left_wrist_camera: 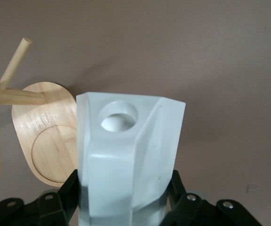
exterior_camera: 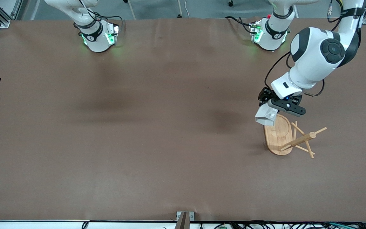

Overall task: Hang cup on rack
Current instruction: 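Lower the cup's handle hole onto a rack peg with the left gripper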

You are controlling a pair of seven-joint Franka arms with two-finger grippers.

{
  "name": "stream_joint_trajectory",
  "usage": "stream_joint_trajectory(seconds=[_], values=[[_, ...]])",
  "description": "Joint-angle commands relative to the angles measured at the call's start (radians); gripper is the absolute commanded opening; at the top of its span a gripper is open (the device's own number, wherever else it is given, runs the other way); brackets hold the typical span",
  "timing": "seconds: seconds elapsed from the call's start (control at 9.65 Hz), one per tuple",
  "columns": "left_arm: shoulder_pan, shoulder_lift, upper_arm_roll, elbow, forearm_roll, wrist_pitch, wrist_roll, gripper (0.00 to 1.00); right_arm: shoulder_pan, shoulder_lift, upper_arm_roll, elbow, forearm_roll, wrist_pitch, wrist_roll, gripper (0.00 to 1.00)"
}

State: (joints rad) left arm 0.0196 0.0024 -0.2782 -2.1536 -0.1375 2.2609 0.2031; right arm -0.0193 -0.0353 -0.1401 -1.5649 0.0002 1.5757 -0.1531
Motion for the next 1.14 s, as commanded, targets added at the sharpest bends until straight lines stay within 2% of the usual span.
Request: stream_joint_trajectory(seconds=[0.0, 0.31, 1.04], values=[[0.002, 0.008, 0.014, -0.031, -0.016, 0.025, 0.064, 0.02, -0.021, -0.051, 0.040, -0.076, -0.016, 0.035, 0.024, 0.96], [0.003, 0.033, 0.053, -0.008, -0.016, 0.026, 0.116, 0.02, -0.022, -0.045, 0.060, -0.076, -0.017, 0.032, 0.024, 0.98], [0.000, 0.108, 0.094, 0.076, -0.016, 0.039, 0.162, 0.02, -0.021, -0.041, 0.054, -0.078, -0.014, 0.038, 0.066, 0.99]])
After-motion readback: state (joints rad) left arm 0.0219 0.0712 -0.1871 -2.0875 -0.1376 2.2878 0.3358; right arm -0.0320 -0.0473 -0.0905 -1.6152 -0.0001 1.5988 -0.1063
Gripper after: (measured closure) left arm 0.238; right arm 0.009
